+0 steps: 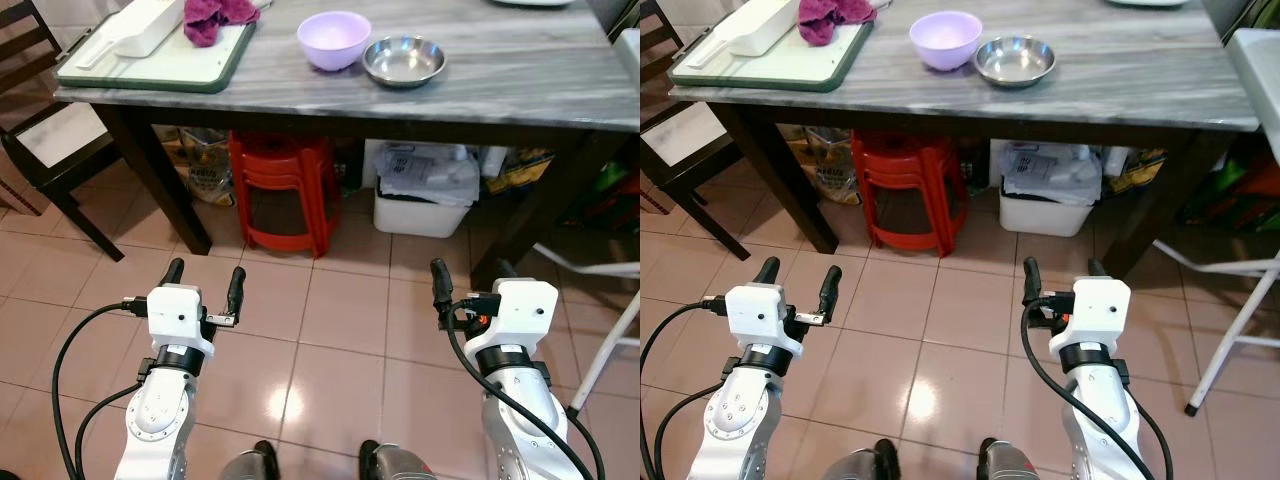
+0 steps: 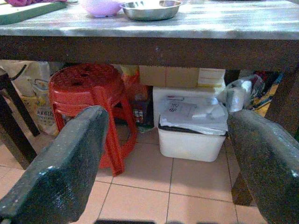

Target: Setting the table

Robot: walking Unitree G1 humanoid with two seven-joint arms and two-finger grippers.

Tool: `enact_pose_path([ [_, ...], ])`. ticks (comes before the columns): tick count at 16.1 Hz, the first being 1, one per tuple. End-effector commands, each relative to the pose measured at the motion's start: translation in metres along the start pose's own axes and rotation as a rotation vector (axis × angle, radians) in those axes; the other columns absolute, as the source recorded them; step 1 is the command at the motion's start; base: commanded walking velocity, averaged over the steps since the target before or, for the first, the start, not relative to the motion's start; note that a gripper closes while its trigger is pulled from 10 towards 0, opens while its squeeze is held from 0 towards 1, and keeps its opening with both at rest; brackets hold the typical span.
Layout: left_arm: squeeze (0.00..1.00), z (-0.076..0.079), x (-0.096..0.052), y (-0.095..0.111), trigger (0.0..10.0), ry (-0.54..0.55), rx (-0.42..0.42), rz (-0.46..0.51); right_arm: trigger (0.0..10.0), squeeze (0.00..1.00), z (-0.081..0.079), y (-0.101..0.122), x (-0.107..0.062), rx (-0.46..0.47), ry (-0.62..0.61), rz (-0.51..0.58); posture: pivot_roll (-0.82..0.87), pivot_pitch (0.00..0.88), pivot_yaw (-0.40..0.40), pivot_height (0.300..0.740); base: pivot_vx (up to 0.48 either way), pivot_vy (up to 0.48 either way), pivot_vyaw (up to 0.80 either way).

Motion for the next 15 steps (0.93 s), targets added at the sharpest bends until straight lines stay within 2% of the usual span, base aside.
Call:
enact_pose_path([
  [1,0.00,0.0004,-0.0030,-0.0056,10.0,-0.009,-0.005,-0.029,10.0,0.00,0.0005,-0.0010,-0.0009,0.005,-0.002,-0.001,-0.09,0.200,0.068,0.740,0.000,-0.412,0.00],
  [15,0.00,0.0028,-0.0014,-0.0056,10.0,-0.023,-0.013,-0.032,10.0,0.00,-0.0037,0.0040,0.0047,0.003,0.029,0.027,-0.09,0.201,0.061,0.740,0.000,-0.453,0.00],
])
Point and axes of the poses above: a point about 5 cm out from each wrist's last joint towards the gripper, its own x axis pointing out of the wrist towards the gripper, its own y axis along the axis of the wrist's last joint, z = x × y, the point moved 1 cm from there along x, pointing out of the wrist towards the gripper, and after that the axes turned 3 degrees about x, right-handed, at the moved point
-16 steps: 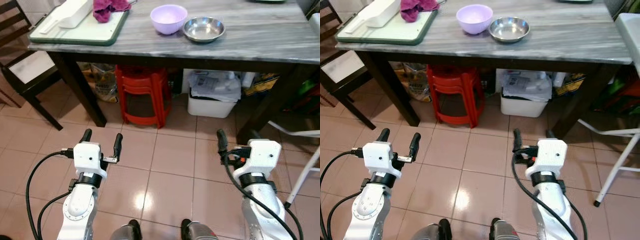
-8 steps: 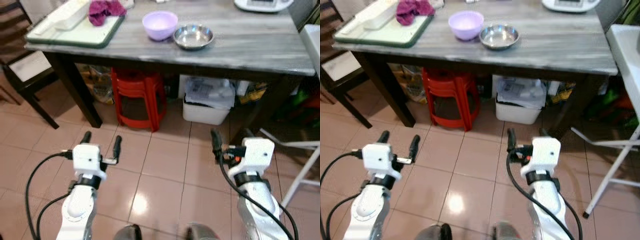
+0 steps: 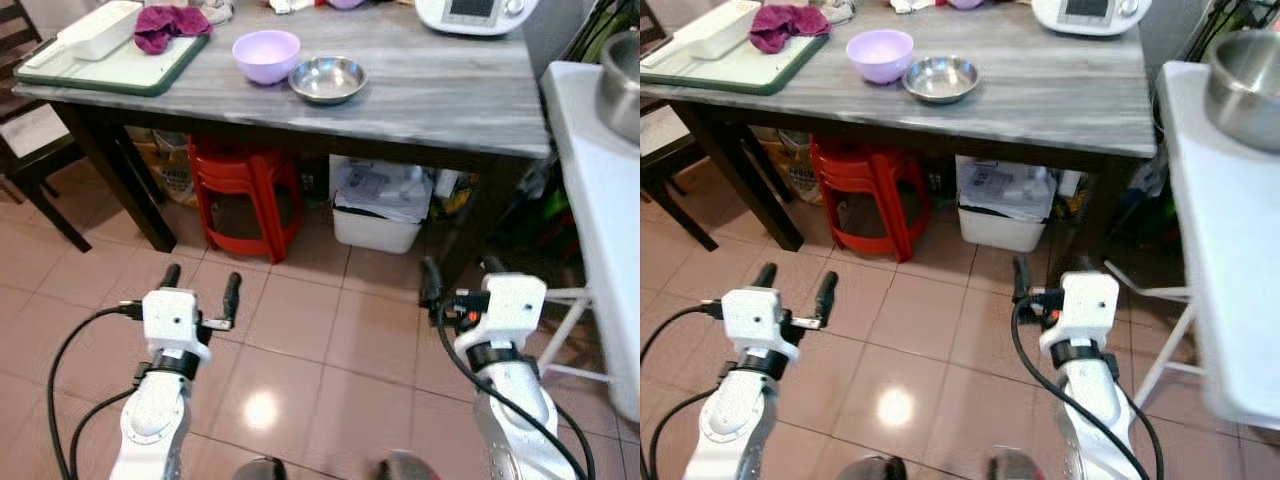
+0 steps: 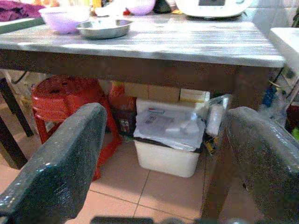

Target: Setting the table

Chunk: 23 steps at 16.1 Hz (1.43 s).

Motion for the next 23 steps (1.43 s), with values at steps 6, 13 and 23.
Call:
enact_pose_path([
  [6,0.00,0.0061,0.0011,-0.0005,10.0,-0.022,-0.014,-0.007,10.0,0.00,0.0053,0.0037,-0.0029,-0.010,-0.004,0.013,-0.10,0.204,0.057,0.740,0.000,-0.422,-0.69],
  [13,0.00,0.0078,-0.0008,-0.0017,10.0,-0.020,-0.018,-0.014,10.0,0.00,0.0044,0.0033,-0.0032,-0.027,0.014,0.008,-0.10,0.211,0.050,0.740,0.000,-0.371,-0.07],
  [23,0.00,0.0095,-0.0002,-0.0022,10.0,-0.031,-0.009,-0.017,10.0,0.00,0.0101,0.0018,-0.0005,0.018,-0.034,-0.013,-0.10,0.219,0.056,0.740,0.000,-0.206,0.00],
])
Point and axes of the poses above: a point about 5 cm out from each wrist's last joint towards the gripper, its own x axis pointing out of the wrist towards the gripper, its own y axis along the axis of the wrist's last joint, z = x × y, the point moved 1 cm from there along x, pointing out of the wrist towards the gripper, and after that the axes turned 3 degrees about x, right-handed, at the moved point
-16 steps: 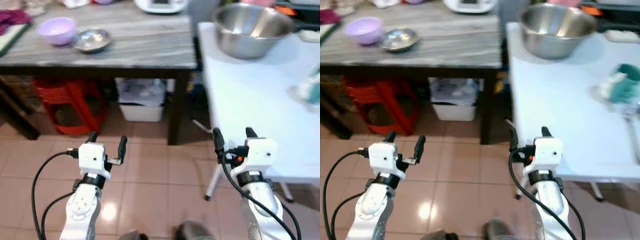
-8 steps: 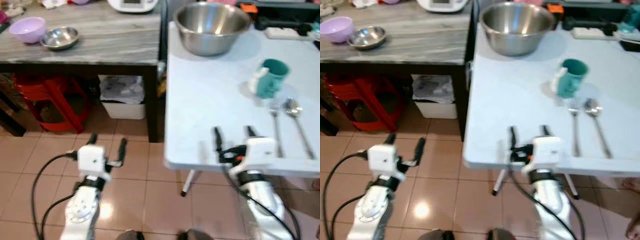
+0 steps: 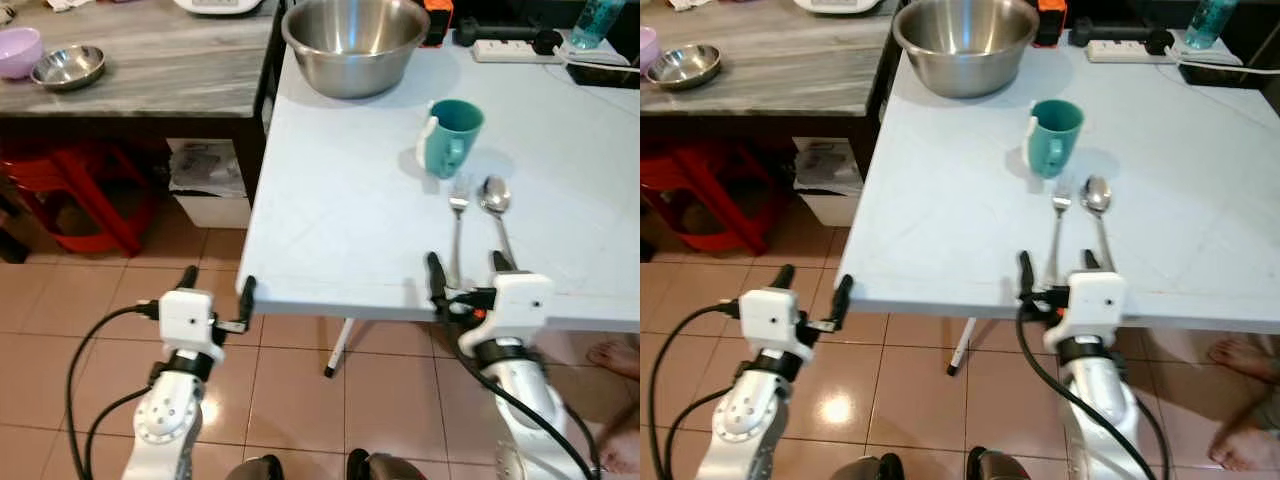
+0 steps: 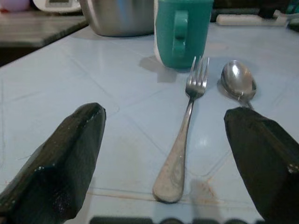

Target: Setting the table

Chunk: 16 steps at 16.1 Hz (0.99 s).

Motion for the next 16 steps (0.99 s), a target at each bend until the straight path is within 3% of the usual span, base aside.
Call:
enact_pose_path([
  [1,0.00,-0.001,-0.001,-0.002,10.0,-0.002,0.011,-0.010,10.0,0.00,0.007,0.000,0.000,0.006,-0.032,-0.010,-0.10,0.218,0.056,0.740,0.000,0.000,0.00],
  [4,0.00,0.001,-0.001,-0.002,10.0,-0.008,0.008,-0.011,10.0,0.00,0.008,0.001,0.002,-0.005,-0.030,-0.004,-0.11,0.221,0.057,0.740,0.000,0.000,0.00],
  [6,0.00,0.004,0.002,-0.003,10.0,-0.028,0.005,-0.012,10.0,0.00,0.015,0.001,0.010,0.032,-0.087,-0.021,-0.11,0.222,0.057,0.740,0.000,0.000,0.00],
  [10,0.00,0.008,0.006,-0.001,10.0,-0.104,0.031,-0.002,10.0,0.00,0.022,0.006,0.023,0.016,-0.100,-0.016,-0.11,0.228,0.056,0.740,0.000,0.000,0.00],
  [16,0.00,0.016,-0.004,-0.004,10.0,-0.229,0.017,-0.018,10.0,0.00,0.033,0.010,0.034,-0.012,-0.165,-0.041,-0.11,0.253,0.063,0.740,0.000,0.000,0.00],
])
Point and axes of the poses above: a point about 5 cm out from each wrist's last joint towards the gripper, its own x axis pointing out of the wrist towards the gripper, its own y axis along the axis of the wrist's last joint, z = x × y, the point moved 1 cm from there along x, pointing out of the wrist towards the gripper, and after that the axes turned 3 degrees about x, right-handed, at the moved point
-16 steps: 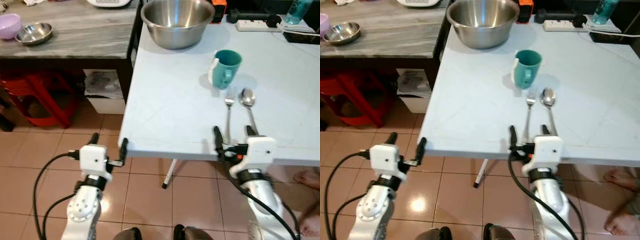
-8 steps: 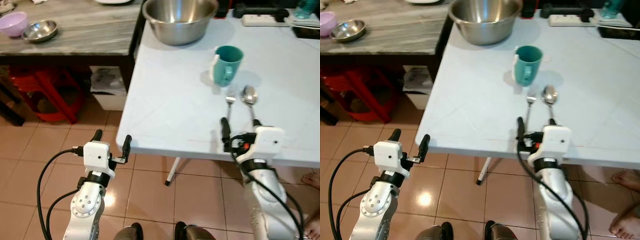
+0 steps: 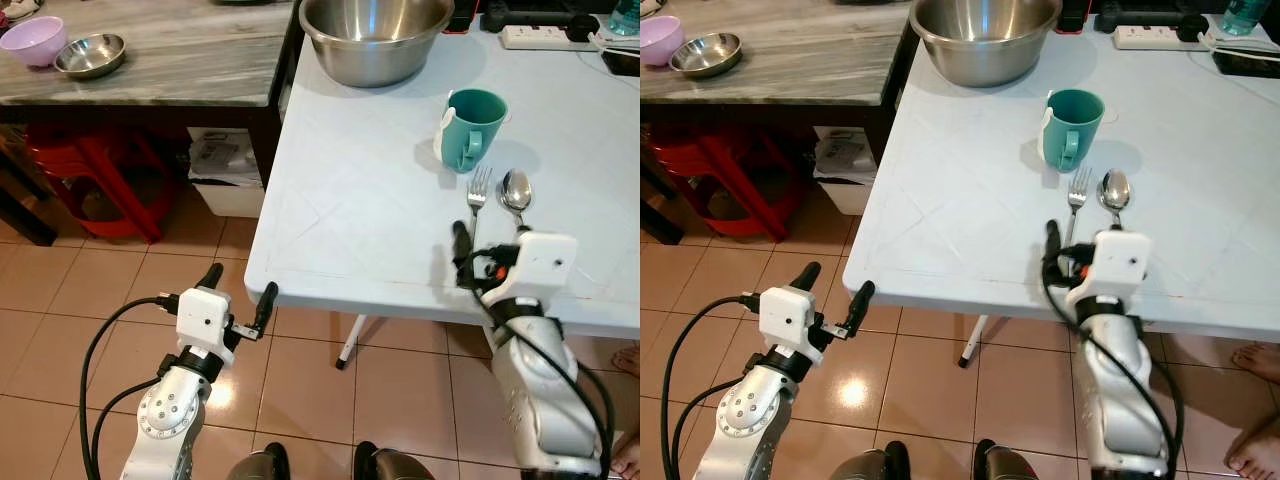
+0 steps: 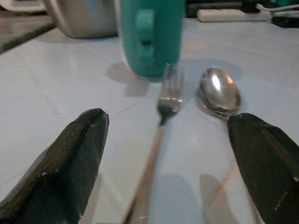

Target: Setting the table

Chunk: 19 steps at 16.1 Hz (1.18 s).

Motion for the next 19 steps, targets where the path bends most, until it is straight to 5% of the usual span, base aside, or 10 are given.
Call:
enact_pose_path([
  [1,0.00,0.005,-0.006,-0.002,10.0,-0.055,-0.009,-0.017,10.0,0.00,0.005,-0.005,0.001,0.004,-0.023,-0.042,-0.11,0.260,0.065,0.740,0.000,0.000,0.00],
  [10,0.00,0.011,0.001,0.029,10.0,-0.177,-0.062,0.097,10.0,0.00,0.014,-0.003,0.019,0.000,-0.049,-0.071,-0.09,0.257,0.072,0.740,0.000,0.000,0.00],
  [19,0.00,0.020,-0.002,0.029,10.0,-0.292,-0.089,0.105,10.0,0.00,0.013,0.006,0.040,0.000,-0.037,-0.074,-0.09,0.257,0.090,0.740,0.000,0.000,0.00],
])
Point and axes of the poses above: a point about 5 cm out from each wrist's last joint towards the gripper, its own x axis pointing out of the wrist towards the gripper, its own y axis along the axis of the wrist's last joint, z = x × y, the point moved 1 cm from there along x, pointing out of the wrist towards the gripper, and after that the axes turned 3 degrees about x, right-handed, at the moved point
